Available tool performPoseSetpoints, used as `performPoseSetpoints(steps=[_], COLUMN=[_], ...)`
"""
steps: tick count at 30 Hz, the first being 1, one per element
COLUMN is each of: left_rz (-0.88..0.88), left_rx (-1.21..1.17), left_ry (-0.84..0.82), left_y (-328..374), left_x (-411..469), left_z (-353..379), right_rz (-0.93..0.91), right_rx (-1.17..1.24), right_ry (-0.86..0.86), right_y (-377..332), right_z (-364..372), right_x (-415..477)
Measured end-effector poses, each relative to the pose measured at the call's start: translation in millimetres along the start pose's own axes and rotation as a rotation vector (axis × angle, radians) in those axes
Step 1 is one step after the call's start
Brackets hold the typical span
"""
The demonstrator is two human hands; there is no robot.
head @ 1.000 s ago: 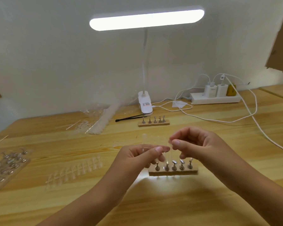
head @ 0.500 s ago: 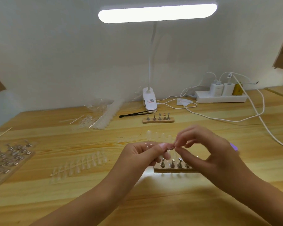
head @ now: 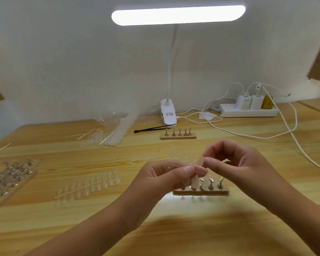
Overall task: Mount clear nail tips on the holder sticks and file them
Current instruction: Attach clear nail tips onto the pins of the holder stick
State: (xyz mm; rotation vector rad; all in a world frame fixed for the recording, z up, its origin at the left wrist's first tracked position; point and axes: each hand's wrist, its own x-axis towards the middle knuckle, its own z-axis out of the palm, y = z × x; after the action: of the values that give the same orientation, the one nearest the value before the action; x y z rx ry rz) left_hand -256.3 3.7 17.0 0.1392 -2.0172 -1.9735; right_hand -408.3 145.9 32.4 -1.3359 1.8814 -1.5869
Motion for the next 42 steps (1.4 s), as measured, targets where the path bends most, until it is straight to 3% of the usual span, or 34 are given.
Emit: performPoseSetpoints(steps=[4, 11, 16, 21, 42], left_rz=[-0.067, -0.051, -0.095, -0.16, -0.198], left_rx=[-0.184, -0.182, -0.07, -0.01, -0.045], left_ry=[-0.01, 0.009, -0.148, -0.315, -0.33], left_y=[-0.7, -0.8, -8.4, -15.4, -16.2], left_x=[0.6, -2.4, -10.8, -12.8, -9.9], left_z=[-1.1, 2.6, 13.3, 17.7, 15.2], right_rz=[-0.179, -0.268, -0.275, -0.233, -0.2], right_rx=[-0.305, -0.358, -0.342, -0.448, -0.673], right_ry=[0.027, -0.021, 0.115, 0.182, 0.095], right_y=[1.5, -9.7, -16.2, 20.6, 38.9], right_z=[-1.5, -9.6, -32.4, -30.5, -20.5], right_x=[-0.1, -1.0, -2.7, -28.1, -26.6])
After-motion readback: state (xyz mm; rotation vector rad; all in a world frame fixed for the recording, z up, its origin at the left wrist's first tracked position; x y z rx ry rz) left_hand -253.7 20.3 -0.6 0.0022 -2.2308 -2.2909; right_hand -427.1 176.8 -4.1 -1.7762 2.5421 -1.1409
